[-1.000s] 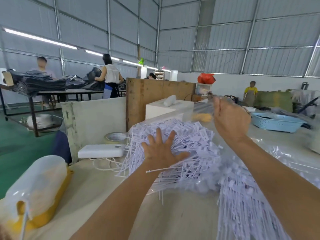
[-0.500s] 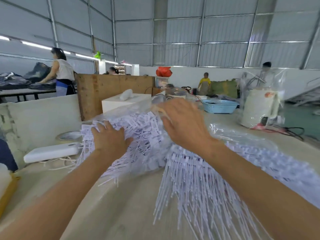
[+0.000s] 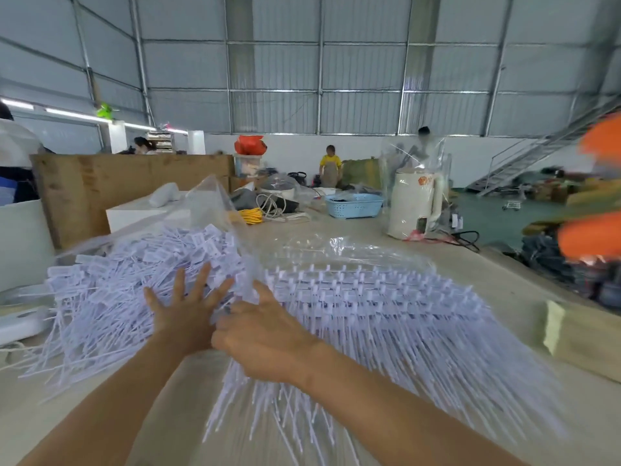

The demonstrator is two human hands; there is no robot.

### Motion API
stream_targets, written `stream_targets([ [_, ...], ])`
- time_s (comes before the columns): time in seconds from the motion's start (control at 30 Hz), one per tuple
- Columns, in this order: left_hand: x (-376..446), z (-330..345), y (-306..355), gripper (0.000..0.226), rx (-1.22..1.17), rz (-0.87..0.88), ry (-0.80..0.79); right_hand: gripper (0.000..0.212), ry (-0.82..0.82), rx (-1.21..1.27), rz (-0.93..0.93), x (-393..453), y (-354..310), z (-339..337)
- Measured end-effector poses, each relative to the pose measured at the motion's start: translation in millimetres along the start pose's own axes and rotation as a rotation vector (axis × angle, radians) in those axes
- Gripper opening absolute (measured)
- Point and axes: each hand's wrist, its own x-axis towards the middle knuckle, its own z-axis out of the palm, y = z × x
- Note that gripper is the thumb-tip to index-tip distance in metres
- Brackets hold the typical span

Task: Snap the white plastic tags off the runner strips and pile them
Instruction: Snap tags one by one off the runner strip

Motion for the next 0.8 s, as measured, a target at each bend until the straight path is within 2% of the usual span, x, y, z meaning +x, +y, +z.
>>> stream_targets([
  [0.1,2,-1,3,0.085,0.005,0.029,0.026,0.03,0.018,0.084,0.033,-16,2,2],
  [0.23,0,-12,-18,0.075,-0.154,0.104,0.127,0.034,0.31,0.527,0.141,-58,29,5],
  [0.3,-6,-22,-23,0.068,-0.056,0.101,0.183,0.036,0.36,0.569,0.309,-89,59,6],
  [0.37,-18,-54,-12,0.05,0.024,0.024,0.163,0.039,0.28,0.555,0.557,-119,96,13],
  [0.43,-41,-89,12,0.032,0.015,0.066,0.341,0.042,0.191,0.545,0.82,-145,128,27],
  [0.5,-73,-113,44,0.032,-0.128,0.3,0.67,0.043,0.126,0.542,1.031,-167,149,45],
  [0.53,-90,-122,62,0.032,-0.248,0.441,0.78,0.042,0.092,0.537,1.106,-175,156,54],
  [0.57,-101,-124,80,0.03,-0.341,0.561,0.761,0.04,0.05,0.528,1.149,-180,160,62],
  [0.6,-105,-128,101,0.025,-0.415,0.663,0.634,0.037,0.011,0.514,1.157,-183,162,68],
  [0.67,-93,-128,134,0.013,-0.48,0.66,0.403,0.035,-0.007,0.486,1.134,-187,161,75],
  [0.73,-65,-124,155,0.025,-0.452,0.634,0.322,0.035,0.069,0.48,1.107,-191,157,78],
  [0.8,-36,-122,168,0.034,-0.401,0.62,0.314,0.034,0.113,0.472,1.096,-193,153,79],
])
